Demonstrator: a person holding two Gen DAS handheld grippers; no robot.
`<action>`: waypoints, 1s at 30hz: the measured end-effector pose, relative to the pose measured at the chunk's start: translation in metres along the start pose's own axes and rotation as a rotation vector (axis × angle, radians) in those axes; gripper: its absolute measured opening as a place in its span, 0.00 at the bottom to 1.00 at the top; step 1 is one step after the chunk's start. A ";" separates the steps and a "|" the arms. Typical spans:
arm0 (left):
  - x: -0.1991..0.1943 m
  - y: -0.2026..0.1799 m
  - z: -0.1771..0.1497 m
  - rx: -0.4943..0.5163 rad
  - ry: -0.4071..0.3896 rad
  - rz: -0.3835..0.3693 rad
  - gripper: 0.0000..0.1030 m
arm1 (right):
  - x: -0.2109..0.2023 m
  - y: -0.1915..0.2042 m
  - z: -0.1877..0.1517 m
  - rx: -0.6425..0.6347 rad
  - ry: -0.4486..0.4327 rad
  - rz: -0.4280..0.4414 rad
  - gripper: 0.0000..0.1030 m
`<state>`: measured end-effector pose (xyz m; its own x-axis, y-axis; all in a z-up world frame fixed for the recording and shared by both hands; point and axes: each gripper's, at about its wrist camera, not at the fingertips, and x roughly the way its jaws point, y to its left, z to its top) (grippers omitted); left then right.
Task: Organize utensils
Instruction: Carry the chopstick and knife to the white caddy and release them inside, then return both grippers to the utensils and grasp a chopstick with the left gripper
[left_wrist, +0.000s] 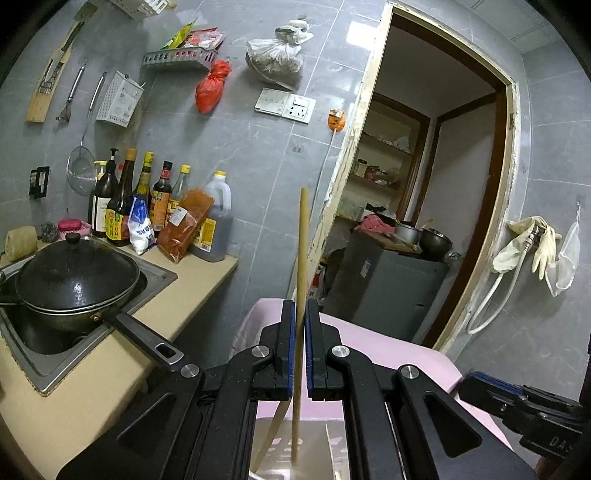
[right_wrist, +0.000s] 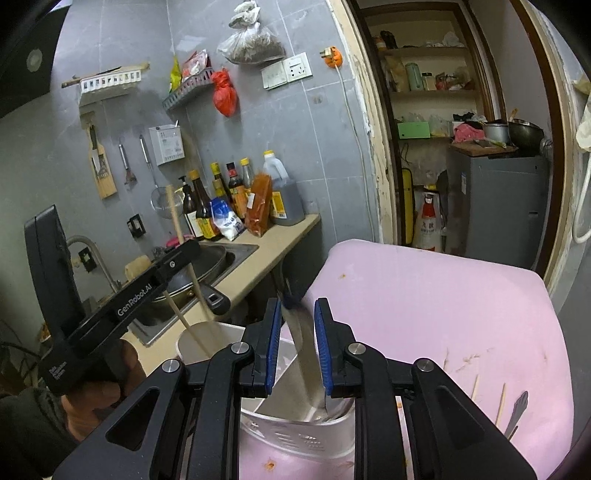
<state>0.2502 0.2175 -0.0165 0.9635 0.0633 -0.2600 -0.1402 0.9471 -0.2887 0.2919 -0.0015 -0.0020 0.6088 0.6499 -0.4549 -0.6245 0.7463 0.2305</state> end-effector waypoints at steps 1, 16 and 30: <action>-0.002 0.000 0.001 0.000 0.002 -0.001 0.04 | -0.001 0.000 0.001 0.000 -0.003 0.001 0.17; -0.028 -0.013 0.019 0.016 0.027 -0.028 0.59 | -0.049 -0.011 0.014 0.017 -0.152 -0.105 0.59; -0.043 -0.080 0.020 0.097 -0.003 -0.089 0.93 | -0.118 -0.052 0.012 0.016 -0.290 -0.335 1.00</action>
<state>0.2247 0.1458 0.0364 0.9718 -0.0214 -0.2348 -0.0317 0.9750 -0.2197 0.2588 -0.1154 0.0495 0.8899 0.3833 -0.2474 -0.3627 0.9234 0.1258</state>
